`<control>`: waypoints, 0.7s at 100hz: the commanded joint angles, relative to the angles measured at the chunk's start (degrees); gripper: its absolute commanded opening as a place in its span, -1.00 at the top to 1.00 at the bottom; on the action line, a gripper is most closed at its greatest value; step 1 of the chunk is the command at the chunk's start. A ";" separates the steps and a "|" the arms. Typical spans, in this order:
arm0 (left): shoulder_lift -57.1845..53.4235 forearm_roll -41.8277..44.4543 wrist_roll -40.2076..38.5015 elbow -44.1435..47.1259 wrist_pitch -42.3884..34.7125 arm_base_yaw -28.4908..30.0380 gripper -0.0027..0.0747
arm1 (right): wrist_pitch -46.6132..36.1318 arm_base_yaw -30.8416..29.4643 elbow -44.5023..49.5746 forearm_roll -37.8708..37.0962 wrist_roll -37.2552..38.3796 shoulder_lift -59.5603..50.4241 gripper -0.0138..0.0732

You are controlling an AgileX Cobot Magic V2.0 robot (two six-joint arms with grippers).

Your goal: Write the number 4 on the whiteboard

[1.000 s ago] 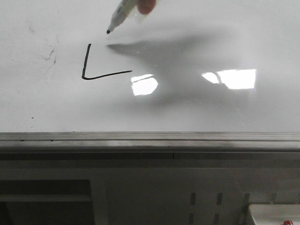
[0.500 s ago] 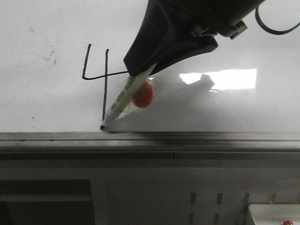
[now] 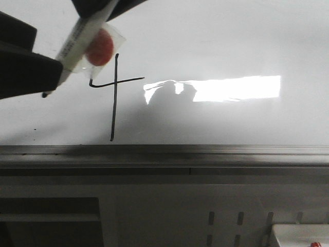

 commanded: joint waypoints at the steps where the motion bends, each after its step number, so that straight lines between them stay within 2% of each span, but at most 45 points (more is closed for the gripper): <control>1: 1.43 -0.35 -0.59 -2.77 -5.16 -0.19 -0.12 | -2.20 1.16 -2.23 0.63 -0.88 -2.07 0.83; 11: 2.24 -0.35 -0.59 -2.76 -5.53 -0.19 -0.10 | -2.20 2.23 -2.23 0.63 -0.88 -2.07 0.83; 15: 2.24 -0.35 -0.59 -2.76 -5.53 -0.19 -0.02 | -2.09 2.23 -2.23 0.63 -0.88 -2.07 0.83; 20: 2.24 -0.45 -0.59 -2.76 -5.53 -0.19 0.20 | -2.09 2.23 -2.23 0.63 -0.88 -2.07 0.83; 30: 2.02 -0.45 -0.59 -2.76 -4.87 -0.19 0.87 | -2.23 2.23 -2.23 0.63 -0.88 -2.07 0.83; 33: 2.02 -0.32 -0.59 -2.76 -4.58 -0.19 0.98 | -2.23 2.23 -2.23 0.63 -0.88 -2.07 0.83; 55: 2.02 -0.31 -0.59 -2.76 -3.09 -0.19 0.98 | -2.27 2.23 -2.23 0.63 -0.88 -2.07 0.81; 62: 2.02 -0.62 -0.59 -2.76 -2.97 -0.19 0.98 | -2.27 2.23 -2.23 0.63 -0.88 -2.07 0.58; 70: 2.02 -6.02 -1.35 -2.76 -2.29 -0.15 0.98 | -2.97 1.54 -2.23 0.63 -0.88 -2.23 -0.01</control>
